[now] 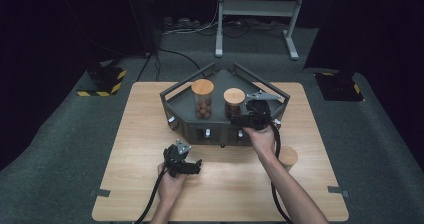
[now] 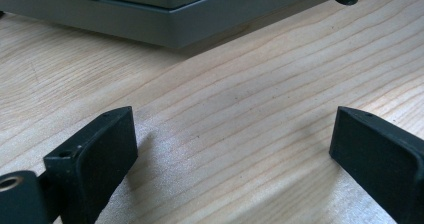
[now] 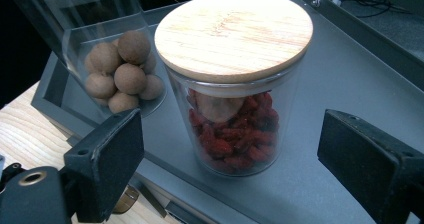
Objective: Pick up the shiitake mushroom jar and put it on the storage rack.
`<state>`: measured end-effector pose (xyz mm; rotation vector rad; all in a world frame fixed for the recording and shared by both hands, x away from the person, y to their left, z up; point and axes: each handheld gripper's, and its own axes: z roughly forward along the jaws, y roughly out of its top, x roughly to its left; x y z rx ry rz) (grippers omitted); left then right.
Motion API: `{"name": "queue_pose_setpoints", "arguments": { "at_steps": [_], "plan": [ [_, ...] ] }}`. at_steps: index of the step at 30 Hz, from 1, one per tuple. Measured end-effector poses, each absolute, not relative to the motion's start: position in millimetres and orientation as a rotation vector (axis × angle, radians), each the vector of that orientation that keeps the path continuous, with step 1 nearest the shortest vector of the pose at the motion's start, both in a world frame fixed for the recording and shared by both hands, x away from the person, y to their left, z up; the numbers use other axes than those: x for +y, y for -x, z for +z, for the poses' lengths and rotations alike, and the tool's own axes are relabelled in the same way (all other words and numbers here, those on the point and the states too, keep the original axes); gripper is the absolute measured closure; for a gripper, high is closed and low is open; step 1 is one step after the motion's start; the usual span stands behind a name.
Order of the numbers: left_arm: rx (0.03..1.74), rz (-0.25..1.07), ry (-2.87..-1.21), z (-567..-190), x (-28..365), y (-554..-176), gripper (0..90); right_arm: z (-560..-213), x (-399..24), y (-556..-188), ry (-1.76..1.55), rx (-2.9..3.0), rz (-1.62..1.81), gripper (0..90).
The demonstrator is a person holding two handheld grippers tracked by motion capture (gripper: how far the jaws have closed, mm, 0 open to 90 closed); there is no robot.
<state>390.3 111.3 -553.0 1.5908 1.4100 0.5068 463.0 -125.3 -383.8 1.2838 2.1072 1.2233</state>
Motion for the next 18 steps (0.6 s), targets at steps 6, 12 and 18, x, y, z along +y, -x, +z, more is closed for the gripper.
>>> {"name": "queue_pose_setpoints", "arguments": {
  "at_steps": [6, 12, 18],
  "plan": [
    [1.410, 0.507, -1.590, -553.0, 111.2, -390.4, 4.9, -381.7, -131.4, -457.5, -1.277, 2.101, 1.237, 10.2],
    [1.410, 0.508, -1.590, -553.0, 111.2, -390.3, 4.9, -380.8, -139.2, -451.5, -1.272, 2.095, 1.259, 10.1],
    [1.410, 0.507, -1.589, -553.1, 111.2, -390.4, 4.9, -382.7, -145.2, -450.8, -1.284, 2.090, 1.261, 10.1]
  ]
}}
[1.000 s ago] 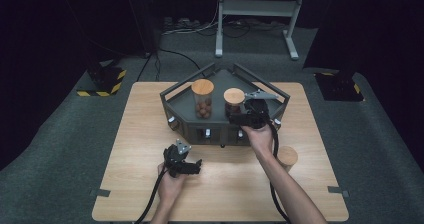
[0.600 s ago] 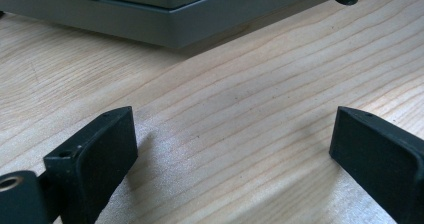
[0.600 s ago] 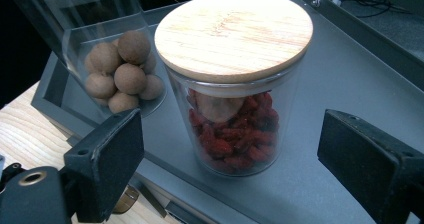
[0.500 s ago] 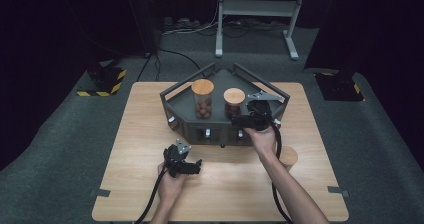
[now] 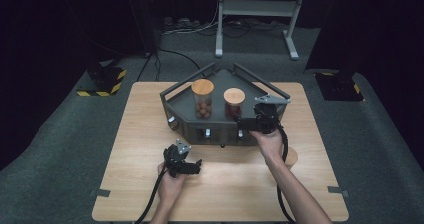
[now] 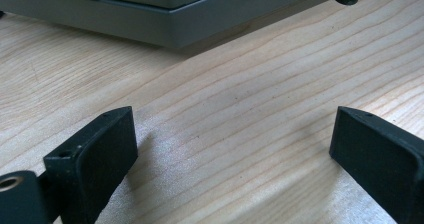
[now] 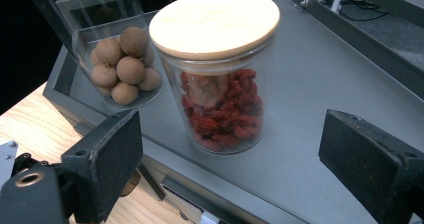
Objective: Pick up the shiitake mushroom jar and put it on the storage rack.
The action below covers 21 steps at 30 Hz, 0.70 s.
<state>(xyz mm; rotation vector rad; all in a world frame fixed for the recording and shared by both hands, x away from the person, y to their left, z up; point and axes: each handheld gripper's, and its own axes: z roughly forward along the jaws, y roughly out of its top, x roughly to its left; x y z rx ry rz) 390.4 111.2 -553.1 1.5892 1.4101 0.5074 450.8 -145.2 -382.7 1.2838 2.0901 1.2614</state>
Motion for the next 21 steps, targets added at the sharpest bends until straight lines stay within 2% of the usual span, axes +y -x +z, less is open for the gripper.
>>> {"name": "queue_pose_setpoints", "arguments": {
  "at_steps": [21],
  "plan": [
    [1.410, 0.507, -1.589, -553.0, 111.2, -390.3, 4.9, -380.2, -160.2, -437.0, -1.237, 2.105, 1.297, 9.8]
  ]
}}
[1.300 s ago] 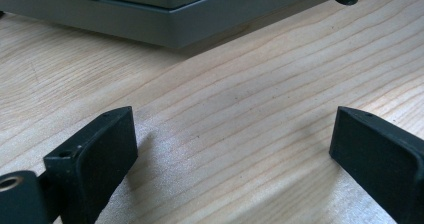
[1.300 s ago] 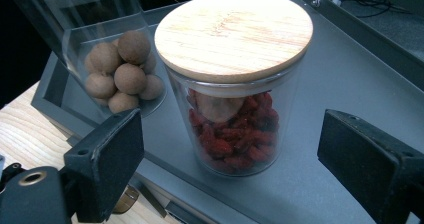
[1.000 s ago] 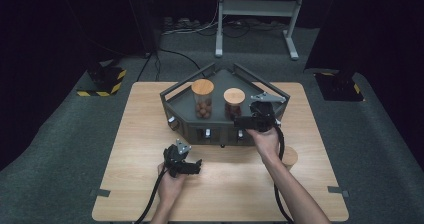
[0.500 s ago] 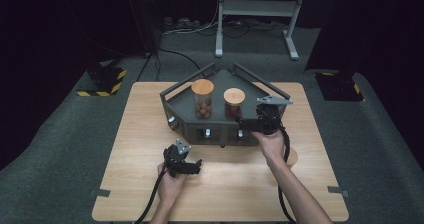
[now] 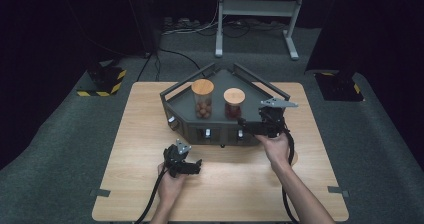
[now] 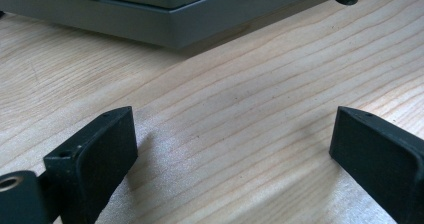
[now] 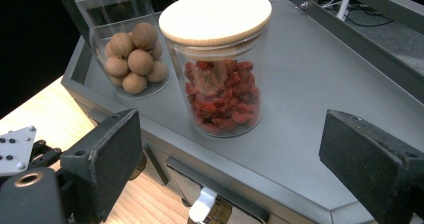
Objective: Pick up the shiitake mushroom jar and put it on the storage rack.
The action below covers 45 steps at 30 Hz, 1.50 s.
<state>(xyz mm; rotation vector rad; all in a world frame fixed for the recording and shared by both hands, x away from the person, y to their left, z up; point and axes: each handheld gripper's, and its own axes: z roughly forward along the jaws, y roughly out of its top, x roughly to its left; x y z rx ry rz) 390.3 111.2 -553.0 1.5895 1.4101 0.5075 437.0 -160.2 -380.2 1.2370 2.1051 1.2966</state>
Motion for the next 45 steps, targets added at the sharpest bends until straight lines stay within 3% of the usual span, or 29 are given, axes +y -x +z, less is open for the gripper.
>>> {"name": "queue_pose_setpoints", "arguments": {
  "at_steps": [45],
  "plan": [
    [1.410, 0.508, -1.589, -553.1, 111.2, -390.4, 4.9, -385.7, -205.4, -419.9, -1.244, 2.053, 1.328, 10.4]
  ]
}}
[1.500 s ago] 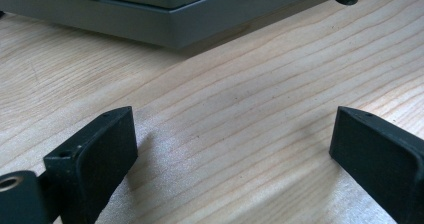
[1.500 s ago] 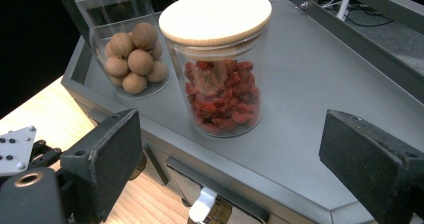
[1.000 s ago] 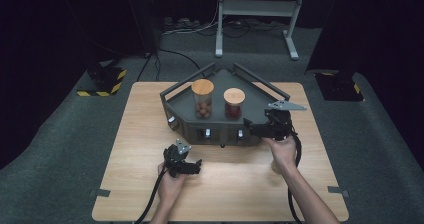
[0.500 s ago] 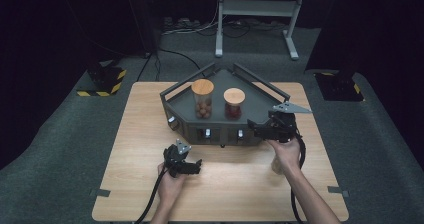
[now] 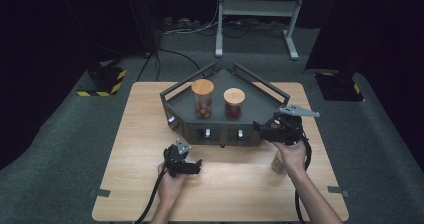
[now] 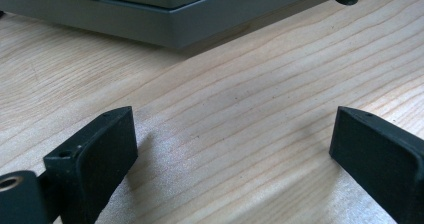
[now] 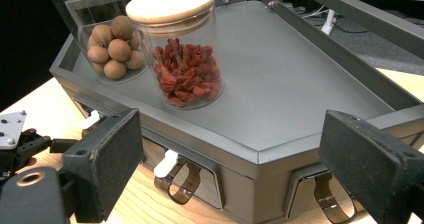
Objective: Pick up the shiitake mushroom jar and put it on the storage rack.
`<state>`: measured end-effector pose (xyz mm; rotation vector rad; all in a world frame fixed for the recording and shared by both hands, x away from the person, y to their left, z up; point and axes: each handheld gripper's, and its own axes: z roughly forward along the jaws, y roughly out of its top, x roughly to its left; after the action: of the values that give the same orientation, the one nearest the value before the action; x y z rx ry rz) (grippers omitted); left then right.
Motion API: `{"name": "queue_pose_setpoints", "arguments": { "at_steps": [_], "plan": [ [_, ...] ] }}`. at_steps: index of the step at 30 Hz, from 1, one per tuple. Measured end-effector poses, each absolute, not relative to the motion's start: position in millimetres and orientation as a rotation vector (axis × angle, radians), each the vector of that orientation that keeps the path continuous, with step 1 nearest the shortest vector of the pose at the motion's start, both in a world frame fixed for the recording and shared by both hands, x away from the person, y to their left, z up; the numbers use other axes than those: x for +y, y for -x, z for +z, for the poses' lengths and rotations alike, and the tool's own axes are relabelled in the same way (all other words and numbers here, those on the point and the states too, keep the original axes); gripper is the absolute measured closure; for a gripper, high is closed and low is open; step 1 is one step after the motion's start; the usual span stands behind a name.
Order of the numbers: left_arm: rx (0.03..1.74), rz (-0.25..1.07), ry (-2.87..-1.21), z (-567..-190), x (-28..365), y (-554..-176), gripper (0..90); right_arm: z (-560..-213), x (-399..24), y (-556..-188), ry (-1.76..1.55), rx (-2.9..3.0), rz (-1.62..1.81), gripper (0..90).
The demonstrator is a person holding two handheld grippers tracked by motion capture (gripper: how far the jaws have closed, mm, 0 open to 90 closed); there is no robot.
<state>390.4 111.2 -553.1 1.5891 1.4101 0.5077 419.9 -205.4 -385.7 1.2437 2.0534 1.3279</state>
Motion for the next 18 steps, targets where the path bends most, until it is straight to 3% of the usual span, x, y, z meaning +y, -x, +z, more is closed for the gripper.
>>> {"name": "queue_pose_setpoints", "arguments": {
  "at_steps": [18],
  "plan": [
    [1.410, 0.508, -1.589, -553.1, 111.2, -390.4, 4.9, -393.8, -218.9, -415.7, -1.243, 2.051, 1.358, 8.5]
  ]
}}
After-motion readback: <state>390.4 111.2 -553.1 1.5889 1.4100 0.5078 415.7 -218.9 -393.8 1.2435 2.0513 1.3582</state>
